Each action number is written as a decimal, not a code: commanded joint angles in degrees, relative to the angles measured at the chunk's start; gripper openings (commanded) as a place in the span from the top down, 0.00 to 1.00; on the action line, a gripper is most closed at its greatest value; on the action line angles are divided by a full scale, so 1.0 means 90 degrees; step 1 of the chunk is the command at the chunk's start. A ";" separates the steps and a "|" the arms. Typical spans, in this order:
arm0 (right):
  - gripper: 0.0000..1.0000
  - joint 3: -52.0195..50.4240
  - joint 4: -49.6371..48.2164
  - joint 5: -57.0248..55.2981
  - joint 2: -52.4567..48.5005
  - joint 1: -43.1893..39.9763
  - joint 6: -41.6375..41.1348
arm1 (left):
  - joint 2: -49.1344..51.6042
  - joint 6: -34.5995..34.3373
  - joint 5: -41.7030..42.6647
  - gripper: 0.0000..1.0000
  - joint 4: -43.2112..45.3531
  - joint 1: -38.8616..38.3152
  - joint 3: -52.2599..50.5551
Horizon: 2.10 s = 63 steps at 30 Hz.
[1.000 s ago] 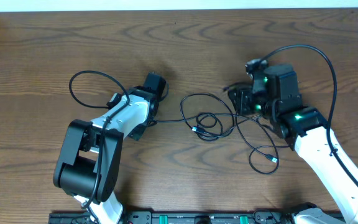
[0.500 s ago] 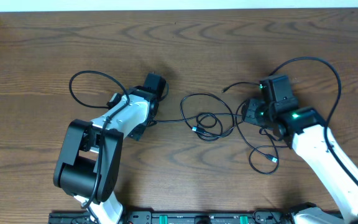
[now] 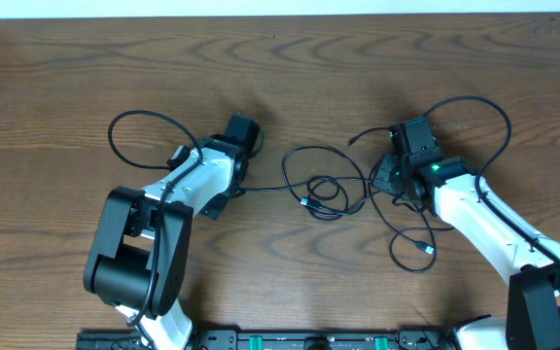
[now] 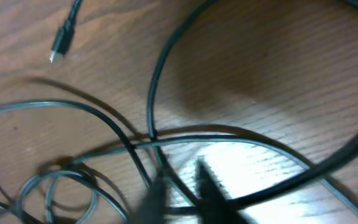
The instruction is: Untangle cables
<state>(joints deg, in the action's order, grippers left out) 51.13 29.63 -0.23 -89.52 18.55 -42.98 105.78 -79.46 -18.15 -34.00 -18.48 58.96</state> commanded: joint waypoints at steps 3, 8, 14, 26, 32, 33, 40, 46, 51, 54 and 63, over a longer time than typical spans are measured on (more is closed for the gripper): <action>0.33 -0.0022 -0.0029 0.0323 0.0019 -0.0015 0.0330 | 0.0107 0.0056 0.0075 0.05 -0.0027 0.0010 -0.0124; 0.28 -0.0022 -0.0323 0.0644 0.0330 -0.0015 0.0498 | 0.0107 0.0058 0.0075 0.05 -0.0027 0.0010 -0.0124; 0.22 -0.0022 0.0233 0.0763 0.1054 -0.0010 0.0296 | 0.0107 0.0058 0.0075 0.05 -0.0029 0.0010 -0.0124; 0.34 -0.0874 -0.0153 -0.0556 0.0979 -0.0010 -0.0743 | 0.0107 0.0056 0.0078 0.04 -0.0024 0.0010 -0.0124; 0.53 -0.1496 -0.1404 -0.0034 0.0967 -0.0010 -0.0746 | 0.0107 0.0056 0.0078 0.05 -0.0027 0.0010 -0.0124; 0.64 -0.1586 -0.1579 -0.0061 0.0967 -0.0010 -0.0743 | 0.0107 0.0056 0.0078 0.04 -0.0024 0.0010 -0.0124; 0.99 -0.1615 -0.2322 0.1013 0.0971 -0.0010 0.0347 | 0.0107 0.0056 0.0078 0.04 -0.0027 0.0010 -0.0124; 0.99 -0.1547 -0.4442 0.4478 0.1557 -0.0017 0.1982 | 0.0107 0.0061 0.0078 0.05 -0.0034 0.0010 -0.0124; 0.98 -0.1520 -0.4454 0.4325 0.2630 -0.0044 0.2676 | 0.0107 0.0058 0.0075 0.04 -0.0058 0.0010 -0.0124; 0.98 -0.1520 -0.4447 0.4104 0.3368 -0.0119 0.2866 | 0.0107 0.0058 0.0078 0.05 -0.0053 0.0010 -0.0124; 0.99 -0.1520 -0.4170 0.3349 0.4908 -0.0639 0.2953 | 0.0107 0.0056 0.0078 0.05 -0.0053 0.0010 -0.0124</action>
<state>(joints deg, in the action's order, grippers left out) 36.62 -7.92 32.03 -48.25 14.52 -18.35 105.78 -79.46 -18.13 -34.04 -18.48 58.96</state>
